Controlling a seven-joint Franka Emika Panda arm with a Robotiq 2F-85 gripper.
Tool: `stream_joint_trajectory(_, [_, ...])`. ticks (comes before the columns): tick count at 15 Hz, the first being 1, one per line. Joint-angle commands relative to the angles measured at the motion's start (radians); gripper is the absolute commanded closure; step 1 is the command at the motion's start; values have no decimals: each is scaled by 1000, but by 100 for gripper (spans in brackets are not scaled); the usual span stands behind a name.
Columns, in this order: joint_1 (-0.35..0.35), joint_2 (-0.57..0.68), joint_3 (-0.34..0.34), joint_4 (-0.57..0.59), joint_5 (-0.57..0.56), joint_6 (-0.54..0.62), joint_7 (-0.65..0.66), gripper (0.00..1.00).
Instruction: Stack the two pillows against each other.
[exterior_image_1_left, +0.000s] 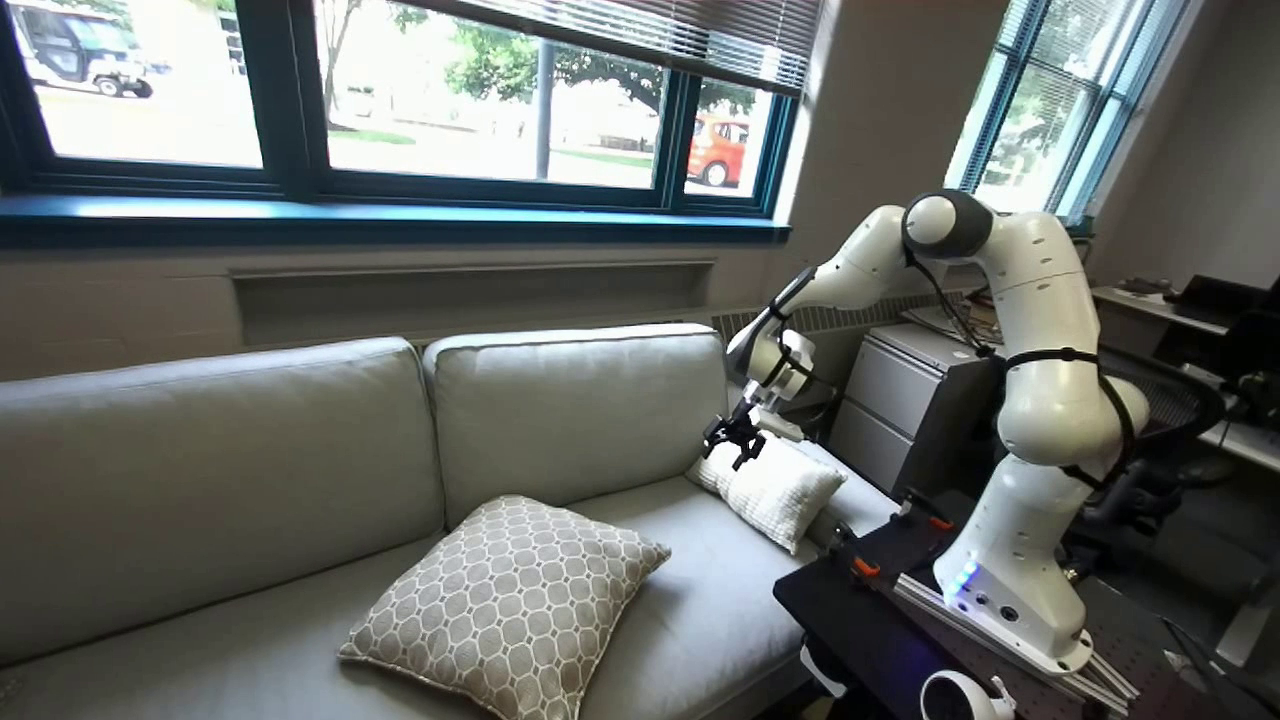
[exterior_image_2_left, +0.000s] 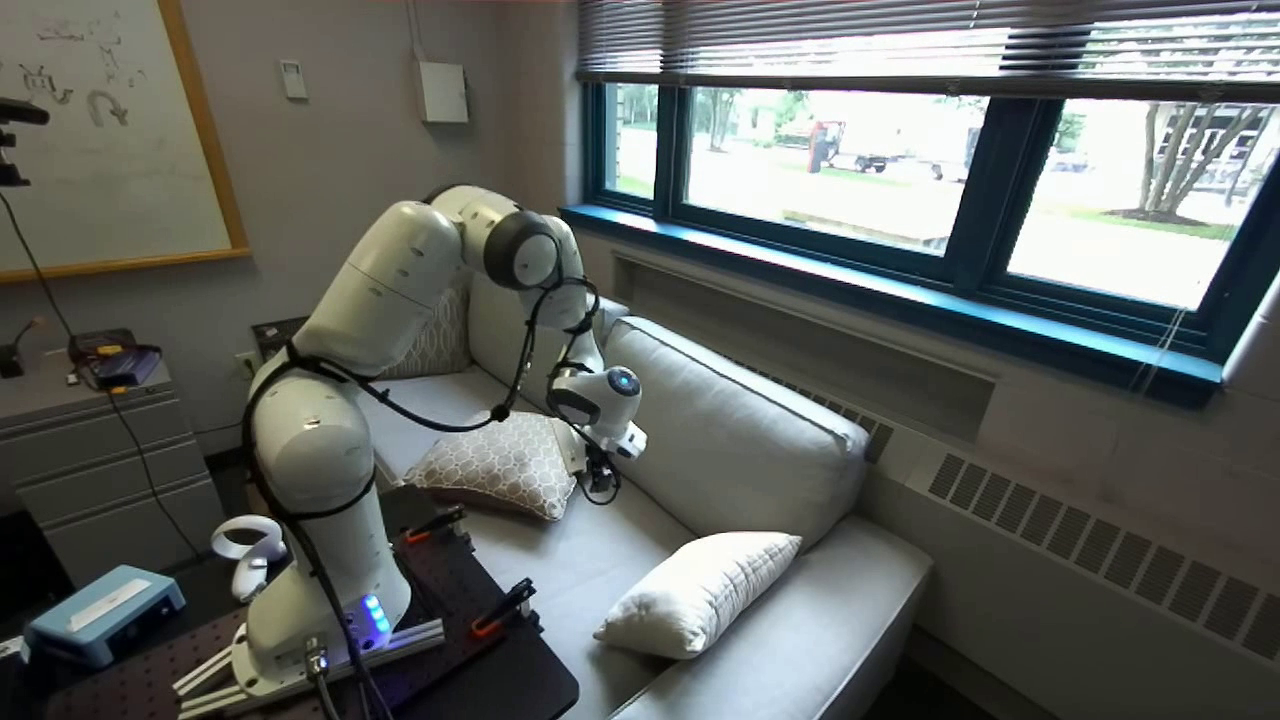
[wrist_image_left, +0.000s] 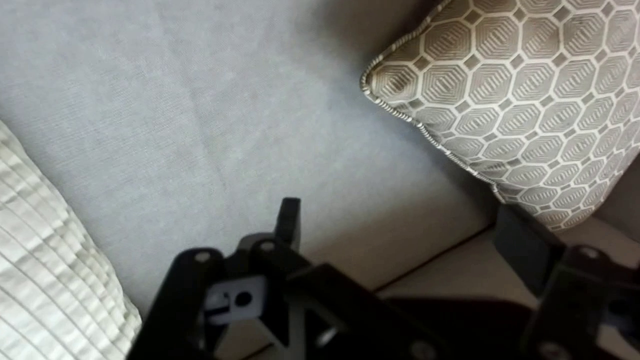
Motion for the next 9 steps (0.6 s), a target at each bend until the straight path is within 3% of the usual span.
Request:
stream_joint_trajectory(1, [-105,256,65,241,25,-37,-176,0])
stream_joint_trajectory(4, [-119,439,75,415,-32,-87,-181,0])
stream_joint_trajectory(9, [-59,659,81,675,-112,-192,-109,0])
